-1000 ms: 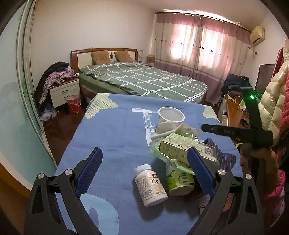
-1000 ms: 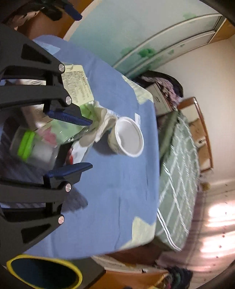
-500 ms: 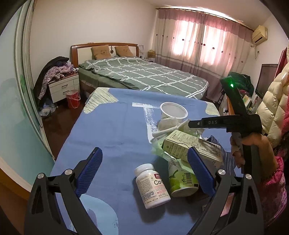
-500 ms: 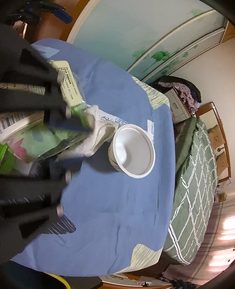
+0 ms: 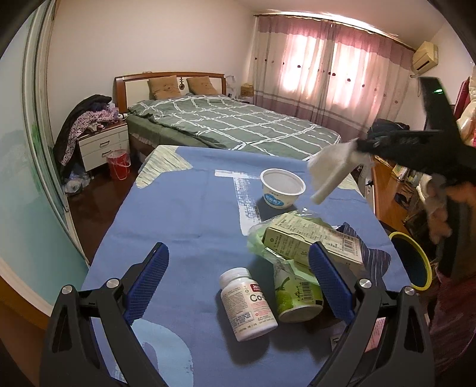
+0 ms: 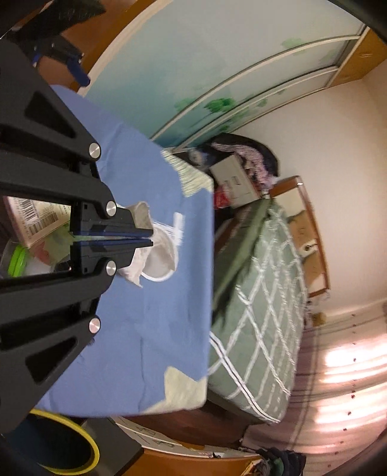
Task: Collect trash
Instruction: 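Carry the tissue to the bin and open the right gripper, then grasp the white pill bottle with the left gripper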
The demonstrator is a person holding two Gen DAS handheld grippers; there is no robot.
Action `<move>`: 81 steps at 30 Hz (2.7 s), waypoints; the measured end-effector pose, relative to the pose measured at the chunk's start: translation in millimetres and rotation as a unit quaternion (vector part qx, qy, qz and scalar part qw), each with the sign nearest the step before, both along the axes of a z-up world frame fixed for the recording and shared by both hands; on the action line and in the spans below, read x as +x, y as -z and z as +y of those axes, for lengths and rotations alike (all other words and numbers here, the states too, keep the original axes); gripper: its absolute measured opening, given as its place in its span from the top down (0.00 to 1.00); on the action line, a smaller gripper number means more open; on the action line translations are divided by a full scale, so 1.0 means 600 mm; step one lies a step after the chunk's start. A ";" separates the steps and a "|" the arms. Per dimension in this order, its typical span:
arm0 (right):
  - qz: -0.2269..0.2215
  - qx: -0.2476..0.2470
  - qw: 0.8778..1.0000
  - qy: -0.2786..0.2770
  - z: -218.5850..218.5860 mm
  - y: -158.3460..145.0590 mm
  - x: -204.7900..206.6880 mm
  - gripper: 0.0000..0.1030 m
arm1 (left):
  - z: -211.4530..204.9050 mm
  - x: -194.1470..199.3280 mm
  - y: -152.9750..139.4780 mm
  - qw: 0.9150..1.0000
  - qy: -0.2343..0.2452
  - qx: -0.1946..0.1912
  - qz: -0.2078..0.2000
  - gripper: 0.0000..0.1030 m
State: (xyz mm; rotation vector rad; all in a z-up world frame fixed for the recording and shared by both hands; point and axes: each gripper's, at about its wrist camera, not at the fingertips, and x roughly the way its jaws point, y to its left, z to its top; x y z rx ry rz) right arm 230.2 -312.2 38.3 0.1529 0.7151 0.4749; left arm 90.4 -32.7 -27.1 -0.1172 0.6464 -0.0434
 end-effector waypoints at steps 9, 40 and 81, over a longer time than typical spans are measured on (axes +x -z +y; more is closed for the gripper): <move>-0.020 0.012 0.995 0.093 -0.155 -0.004 -0.065 0.98 | -0.025 0.003 0.007 1.000 0.020 0.000 0.004 0.09; 0.069 -0.004 0.924 0.377 -0.479 0.216 -0.144 0.83 | -0.085 0.006 0.024 0.998 0.045 0.036 0.026 0.09; 0.046 0.011 0.948 0.315 -0.380 0.196 -0.164 0.77 | 0.007 0.072 0.180 0.989 0.026 0.080 0.124 0.39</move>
